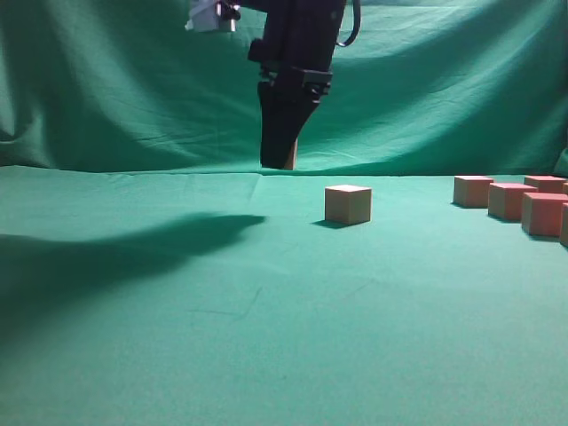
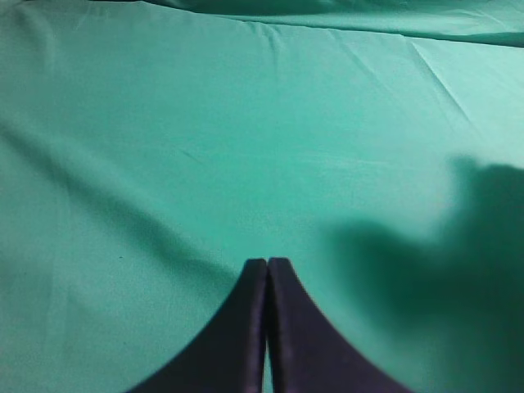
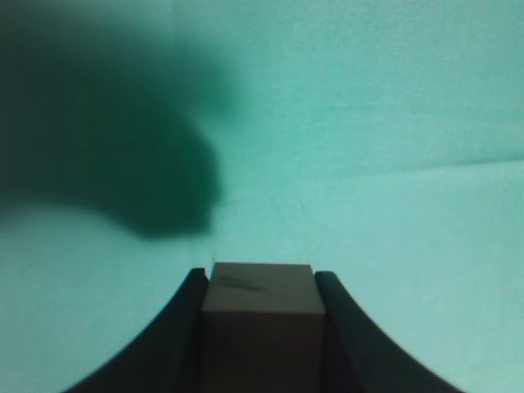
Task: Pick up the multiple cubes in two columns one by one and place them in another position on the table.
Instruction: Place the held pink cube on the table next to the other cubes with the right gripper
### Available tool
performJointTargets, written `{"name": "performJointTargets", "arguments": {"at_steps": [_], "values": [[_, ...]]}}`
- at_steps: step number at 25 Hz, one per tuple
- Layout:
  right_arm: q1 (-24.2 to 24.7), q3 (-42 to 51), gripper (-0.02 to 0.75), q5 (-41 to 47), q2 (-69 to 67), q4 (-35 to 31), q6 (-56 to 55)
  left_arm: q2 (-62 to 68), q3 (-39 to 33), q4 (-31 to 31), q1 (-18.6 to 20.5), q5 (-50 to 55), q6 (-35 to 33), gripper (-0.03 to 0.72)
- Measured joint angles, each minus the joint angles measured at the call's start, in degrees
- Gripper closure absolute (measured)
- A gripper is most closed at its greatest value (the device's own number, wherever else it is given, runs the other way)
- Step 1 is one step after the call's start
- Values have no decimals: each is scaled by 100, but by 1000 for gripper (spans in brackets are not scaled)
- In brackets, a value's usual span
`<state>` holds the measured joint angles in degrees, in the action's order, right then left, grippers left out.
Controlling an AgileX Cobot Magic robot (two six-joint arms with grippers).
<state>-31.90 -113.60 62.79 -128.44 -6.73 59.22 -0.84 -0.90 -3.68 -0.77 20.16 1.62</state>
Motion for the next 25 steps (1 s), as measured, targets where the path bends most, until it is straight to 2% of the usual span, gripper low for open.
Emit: {"name": "performJointTargets", "arguments": {"at_steps": [12, 25], "values": [[0, -9, 479, -233, -316, -11, -243, 0, 0, 0, 0, 0, 0, 688], [132, -9, 479, 16, -374, -11, -448, 0, 0, 0, 0, 0, 0, 688]]}}
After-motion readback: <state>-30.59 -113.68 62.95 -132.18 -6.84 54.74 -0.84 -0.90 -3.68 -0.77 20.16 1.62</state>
